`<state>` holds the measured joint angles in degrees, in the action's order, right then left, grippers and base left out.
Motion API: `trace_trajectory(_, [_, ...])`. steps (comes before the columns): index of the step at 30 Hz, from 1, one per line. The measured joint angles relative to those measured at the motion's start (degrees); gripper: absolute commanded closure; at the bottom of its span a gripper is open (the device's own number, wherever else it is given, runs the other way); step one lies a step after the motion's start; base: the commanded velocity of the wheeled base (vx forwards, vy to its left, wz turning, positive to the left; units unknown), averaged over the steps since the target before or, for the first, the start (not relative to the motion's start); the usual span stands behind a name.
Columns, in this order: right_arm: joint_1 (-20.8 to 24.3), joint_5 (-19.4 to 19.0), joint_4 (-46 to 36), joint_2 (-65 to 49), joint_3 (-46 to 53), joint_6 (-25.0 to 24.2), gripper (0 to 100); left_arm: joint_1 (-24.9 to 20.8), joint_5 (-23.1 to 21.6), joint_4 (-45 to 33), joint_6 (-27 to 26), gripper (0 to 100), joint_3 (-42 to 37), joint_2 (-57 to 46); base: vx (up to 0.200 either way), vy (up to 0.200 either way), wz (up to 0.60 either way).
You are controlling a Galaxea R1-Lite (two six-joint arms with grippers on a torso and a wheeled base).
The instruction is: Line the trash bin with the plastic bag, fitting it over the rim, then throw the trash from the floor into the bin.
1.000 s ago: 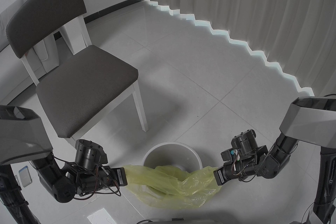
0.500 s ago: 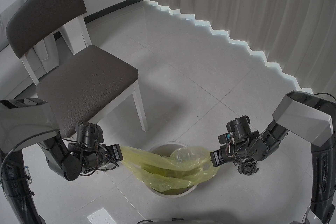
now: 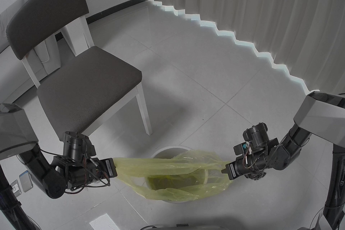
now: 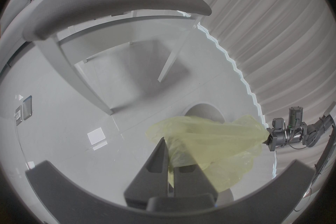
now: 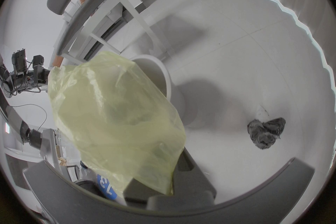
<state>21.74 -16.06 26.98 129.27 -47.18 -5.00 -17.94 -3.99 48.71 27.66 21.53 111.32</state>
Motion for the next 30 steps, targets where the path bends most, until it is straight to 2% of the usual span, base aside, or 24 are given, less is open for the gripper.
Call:
trace_trajectory(6, [2.05, 1.22, 0.55, -3.85, 6.63, 0.00, 100, -1.56, -0.33, 0.35, 1.21, 100, -6.23, -4.27, 0.000, 0.000, 0.00])
trace_trajectory(10, [4.06, 3.83, 0.72, -4.74, 8.98, -0.17, 100, -2.78, -0.39, 0.50, 1.97, 100, -7.67, -4.66, 0.000, 0.000, 0.00])
trace_trajectory(15, [5.55, 4.23, 0.74, -5.10, 10.22, -0.17, 100, -3.66, -0.72, 0.69, 2.11, 100, -7.89, -3.55, 0.000, 0.000, 0.00])
trace_trajectory(22, [6.01, 4.35, 0.74, -3.67, 8.75, -0.12, 100, -3.74, -0.77, 6.50, 1.84, 100, -6.53, 2.16, 0.000, 0.000, 0.00])
trace_trajectory(30, [4.19, 4.71, 0.09, 1.05, 1.45, 0.68, 100, -3.08, -0.55, 10.57, 1.23, 100, -2.55, 10.59, 0.000, 0.000, 0.00])
